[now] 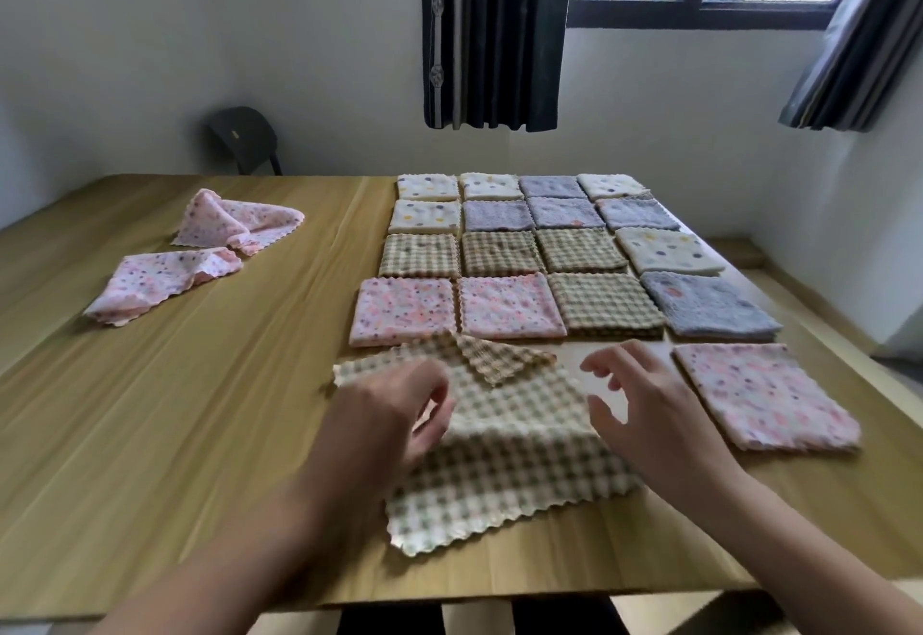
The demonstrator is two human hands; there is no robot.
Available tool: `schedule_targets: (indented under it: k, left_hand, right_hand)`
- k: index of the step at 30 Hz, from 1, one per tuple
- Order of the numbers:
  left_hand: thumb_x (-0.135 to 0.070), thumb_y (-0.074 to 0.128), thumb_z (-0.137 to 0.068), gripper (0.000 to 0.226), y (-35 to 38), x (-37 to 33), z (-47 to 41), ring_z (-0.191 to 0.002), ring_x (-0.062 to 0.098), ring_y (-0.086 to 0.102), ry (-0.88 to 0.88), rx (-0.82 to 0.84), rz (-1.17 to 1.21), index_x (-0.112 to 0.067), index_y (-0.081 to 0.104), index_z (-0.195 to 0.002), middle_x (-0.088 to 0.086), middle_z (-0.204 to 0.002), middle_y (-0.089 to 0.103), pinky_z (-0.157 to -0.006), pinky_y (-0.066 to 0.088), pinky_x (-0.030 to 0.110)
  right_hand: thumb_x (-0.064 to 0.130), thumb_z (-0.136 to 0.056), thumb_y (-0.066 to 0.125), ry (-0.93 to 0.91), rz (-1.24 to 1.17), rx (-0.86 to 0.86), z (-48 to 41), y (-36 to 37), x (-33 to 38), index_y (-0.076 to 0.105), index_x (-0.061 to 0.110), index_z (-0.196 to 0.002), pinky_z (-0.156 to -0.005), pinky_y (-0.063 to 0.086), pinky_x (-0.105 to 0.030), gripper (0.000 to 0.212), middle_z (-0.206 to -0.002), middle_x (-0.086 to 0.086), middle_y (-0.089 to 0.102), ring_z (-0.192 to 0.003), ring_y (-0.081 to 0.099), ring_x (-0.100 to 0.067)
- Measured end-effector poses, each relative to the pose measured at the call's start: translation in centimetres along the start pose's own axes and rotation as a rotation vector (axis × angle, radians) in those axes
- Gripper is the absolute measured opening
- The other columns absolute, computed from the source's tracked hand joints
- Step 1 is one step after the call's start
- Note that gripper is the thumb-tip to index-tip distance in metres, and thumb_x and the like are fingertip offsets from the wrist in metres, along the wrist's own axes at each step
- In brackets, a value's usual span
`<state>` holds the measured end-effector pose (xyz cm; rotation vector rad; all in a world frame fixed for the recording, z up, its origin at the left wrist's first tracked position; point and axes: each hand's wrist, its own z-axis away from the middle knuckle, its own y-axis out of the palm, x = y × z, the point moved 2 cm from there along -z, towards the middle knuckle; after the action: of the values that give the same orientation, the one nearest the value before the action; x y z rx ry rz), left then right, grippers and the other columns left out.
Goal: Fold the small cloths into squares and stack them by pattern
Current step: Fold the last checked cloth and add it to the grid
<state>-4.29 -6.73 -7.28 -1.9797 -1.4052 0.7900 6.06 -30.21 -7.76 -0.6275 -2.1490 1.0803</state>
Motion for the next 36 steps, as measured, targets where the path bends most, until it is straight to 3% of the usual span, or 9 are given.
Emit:
schedule_targets:
  k: [5,8,10,14,20,26,29,32,36]
  left_hand:
    - [-0.042,0.054,-0.091,0.021,-0.8,-0.6,3.0,-0.082,0.01,0.058,0.23,0.232,0.089,-0.022,0.059,-0.088,-0.007,-0.092,0.061,-0.069,0.046,0.025]
    - [-0.061,0.036,-0.094,0.047,-0.6,0.1,4.9,-0.114,0.016,0.057,0.198,0.409,-0.001,-0.027,0.059,-0.117,0.002,-0.125,0.062,-0.099,0.036,0.023]
    - [-0.071,0.031,-0.09,0.061,-0.7,0.5,5.5,-0.131,0.014,0.045,0.128,0.508,-0.003,-0.032,0.046,-0.135,0.002,-0.142,0.05,-0.113,0.017,0.022]
    - [-0.082,0.032,-0.083,0.082,-1.4,0.4,7.0,-0.144,-0.001,0.014,0.143,0.616,0.01,-0.038,0.022,-0.151,-0.011,-0.157,0.02,-0.119,-0.006,0.031]
    - [-0.051,0.058,-0.089,0.052,-3.6,0.7,9.1,-0.133,0.0,0.041,0.274,0.418,0.097,-0.027,0.054,-0.135,-0.01,-0.143,0.049,-0.113,0.025,0.044]
    - [-0.03,0.048,-0.098,0.028,-5.7,0.7,10.3,-0.111,0.0,0.061,0.157,0.241,0.246,-0.019,0.071,-0.108,-0.016,-0.116,0.068,-0.105,0.04,0.039]
    - [-0.046,0.048,-0.096,0.031,-6.6,0.7,8.2,-0.093,0.0,0.068,-0.031,0.172,0.392,-0.027,0.071,-0.1,-0.018,-0.101,0.071,-0.084,0.051,0.027]
    - [-0.056,0.047,-0.091,0.042,-7.0,1.4,3.9,-0.067,0.019,0.064,-0.183,0.098,0.432,-0.021,0.069,-0.084,0.0,-0.074,0.069,-0.064,0.051,0.036]
    - [-0.036,0.053,-0.094,0.029,-8.6,3.3,-3.0,-0.068,0.028,0.062,-0.287,-0.044,0.502,-0.014,0.068,-0.084,0.004,-0.074,0.069,-0.07,0.054,0.049]
  right_hand:
    - [0.019,-0.09,0.06,-0.298,-0.22,0.077,2.6,0.3,0.7,0.066,0.017,-0.095,-0.066,0.047,-0.013,0.009,-0.101,0.011,0.062,-0.074,0.057,0.008]
    - [0.058,-0.094,0.043,-0.264,-0.16,0.244,3.8,0.8,0.2,0.064,0.026,-0.119,-0.098,0.046,-0.022,0.045,-0.134,0.014,0.055,-0.119,0.049,0.008]
    - [0.078,-0.085,0.021,-0.246,-0.02,0.432,4.5,1.0,-0.1,0.039,0.036,-0.143,-0.119,0.015,-0.022,0.074,-0.155,0.02,0.021,-0.143,0.012,0.006]
    - [0.091,-0.075,0.019,-0.315,0.19,0.573,6.3,0.1,0.8,0.002,0.043,-0.151,-0.11,-0.019,-0.017,0.092,-0.154,0.021,-0.017,-0.141,-0.023,0.003]
    - [0.056,-0.082,0.057,-0.446,0.109,0.331,8.8,-1.3,0.8,0.045,0.035,-0.137,-0.098,0.048,-0.032,0.061,-0.142,0.011,0.047,-0.125,0.05,-0.013]
    - [0.032,-0.093,0.053,-0.531,-0.104,0.239,9.2,-2.5,1.1,0.061,0.031,-0.112,-0.083,0.052,-0.028,0.021,-0.117,0.013,0.063,-0.102,0.062,-0.008]
    - [0.029,-0.09,0.058,-0.334,-0.313,0.192,6.7,-3.2,1.7,0.07,0.024,-0.096,-0.073,0.053,-0.024,0.014,-0.093,0.012,0.07,-0.085,0.066,-0.004]
    - [0.012,-0.087,0.068,-0.168,-0.372,0.098,1.9,-4.1,2.1,0.07,0.022,-0.086,-0.069,0.054,-0.035,0.011,-0.078,0.002,0.07,-0.074,0.067,-0.015]
    - [0.01,-0.085,0.069,-0.014,-0.501,-0.065,-5.2,-6.8,3.2,0.067,0.023,-0.073,-0.068,0.05,-0.042,0.018,-0.069,-0.004,0.066,-0.066,0.057,-0.013]
